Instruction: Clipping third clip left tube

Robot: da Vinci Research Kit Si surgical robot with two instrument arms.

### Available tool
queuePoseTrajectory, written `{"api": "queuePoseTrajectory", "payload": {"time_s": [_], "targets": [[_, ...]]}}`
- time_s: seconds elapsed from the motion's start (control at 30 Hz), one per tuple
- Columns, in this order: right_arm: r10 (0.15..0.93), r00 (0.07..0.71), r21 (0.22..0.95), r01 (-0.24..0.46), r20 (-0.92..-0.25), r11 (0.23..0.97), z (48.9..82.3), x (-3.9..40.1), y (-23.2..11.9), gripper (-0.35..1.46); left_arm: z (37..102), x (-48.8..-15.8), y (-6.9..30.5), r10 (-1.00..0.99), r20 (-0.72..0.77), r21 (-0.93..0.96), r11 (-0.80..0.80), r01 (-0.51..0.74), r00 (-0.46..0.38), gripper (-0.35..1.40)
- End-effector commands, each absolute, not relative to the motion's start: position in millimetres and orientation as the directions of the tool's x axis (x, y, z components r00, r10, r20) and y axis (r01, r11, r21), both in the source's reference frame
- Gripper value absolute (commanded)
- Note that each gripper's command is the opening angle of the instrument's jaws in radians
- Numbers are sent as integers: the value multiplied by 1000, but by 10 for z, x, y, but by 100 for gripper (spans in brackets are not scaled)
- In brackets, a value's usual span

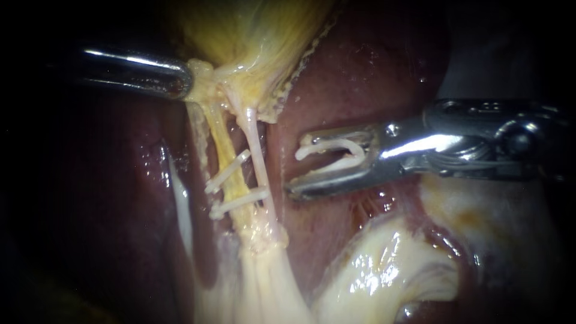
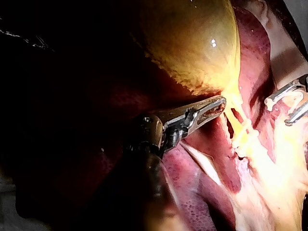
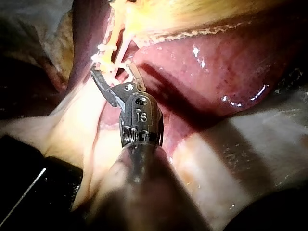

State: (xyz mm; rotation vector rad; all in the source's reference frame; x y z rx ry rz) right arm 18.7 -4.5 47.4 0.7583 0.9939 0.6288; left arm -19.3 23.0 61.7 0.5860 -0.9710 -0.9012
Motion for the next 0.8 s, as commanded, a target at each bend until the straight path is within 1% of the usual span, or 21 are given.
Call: {"api": "queuePoseTrajectory", "payload": {"time_s": [0.03, 0.13, 0.37, 0.6, 0.8], "targets": [[768, 408, 805, -119, -495, 582, 474, 190, -44, 47, 617, -192, 230, -856, 444, 767, 516, 380, 266, -35], [782, 382, 821, -96, -492, 563, 477, 198, -41, 46, 617, -192, 230, -856, 444, 767, 517, 380, 266, -35], [806, 346, 847, -59, -479, 529, 483, 209, -36, 44, 618, -193, 229, -856, 445, 767, 517, 381, 265, -35], [807, 339, 846, -55, -483, 530, 495, 217, -32, 45, 618, -194, 229, -855, 444, 768, 517, 378, 266, -35], [806, 342, 851, -35, -483, 524, 513, 220, -34, 45, 618, -194, 229, -855, 444, 768, 517, 379, 266, -35]]}}
